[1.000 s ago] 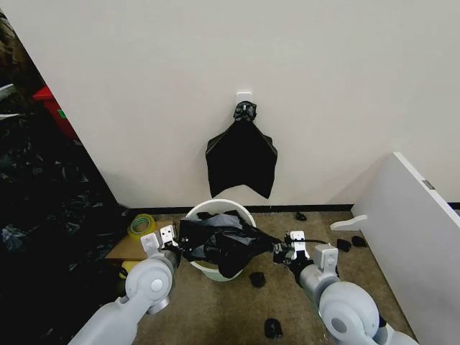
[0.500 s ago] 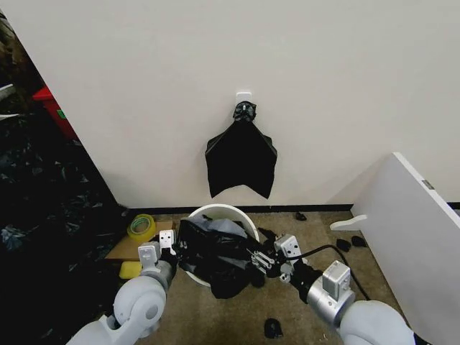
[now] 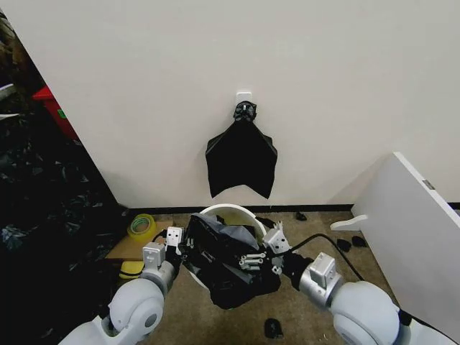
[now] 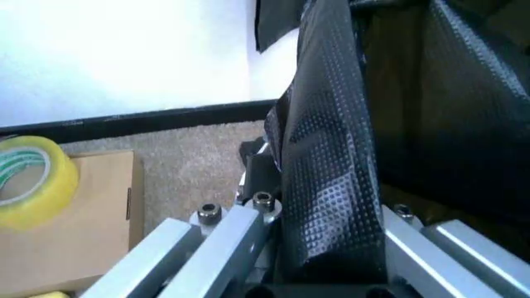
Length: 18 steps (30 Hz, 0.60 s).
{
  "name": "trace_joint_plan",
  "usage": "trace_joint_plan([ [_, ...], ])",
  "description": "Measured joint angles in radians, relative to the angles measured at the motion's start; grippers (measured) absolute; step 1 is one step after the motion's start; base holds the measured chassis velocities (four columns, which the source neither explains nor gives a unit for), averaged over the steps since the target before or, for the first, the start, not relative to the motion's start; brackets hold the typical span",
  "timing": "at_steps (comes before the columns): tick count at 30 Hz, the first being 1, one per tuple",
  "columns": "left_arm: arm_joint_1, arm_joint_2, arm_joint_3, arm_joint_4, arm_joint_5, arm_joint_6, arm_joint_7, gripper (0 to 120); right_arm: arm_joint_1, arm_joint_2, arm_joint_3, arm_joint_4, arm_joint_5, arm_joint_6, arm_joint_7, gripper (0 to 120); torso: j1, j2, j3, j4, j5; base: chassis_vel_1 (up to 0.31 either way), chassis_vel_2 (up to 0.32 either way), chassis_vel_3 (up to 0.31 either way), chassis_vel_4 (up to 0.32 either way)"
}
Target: Place the garbage bag over the trash bin.
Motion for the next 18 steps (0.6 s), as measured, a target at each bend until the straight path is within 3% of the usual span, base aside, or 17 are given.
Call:
trace_joint_plan([
  [3,0.000,0.002,0.007,0.000,0.006,-0.001,0.004,1,0.001,-0.001,-0.008,-0.015,-0.027,0.009,-0.003,68,0.000,0.000,0.000,0.0000,0.0000,0.000,0.000,0.000,0.000],
  [5,0.000,0.002,0.008,0.000,0.006,-0.001,0.005,1,0.001,-0.002,-0.010,-0.018,-0.031,0.011,-0.005,66,0.000,0.000,0.000,-0.0001,0.0000,0.000,0.000,0.000,0.000],
  [11,-0.001,0.007,0.010,0.000,0.006,-0.003,0.009,1,-0.002,-0.006,-0.016,-0.039,-0.036,0.022,-0.014,39,0.000,0.000,0.000,0.0000,0.0000,0.000,0.000,0.000,0.000],
  [18,0.001,0.010,0.010,-0.003,0.010,-0.005,0.014,1,0.005,-0.005,-0.029,-0.045,-0.001,0.020,-0.017,18,0.000,0.000,0.000,0.0000,0.0000,0.000,0.000,0.000,0.000],
])
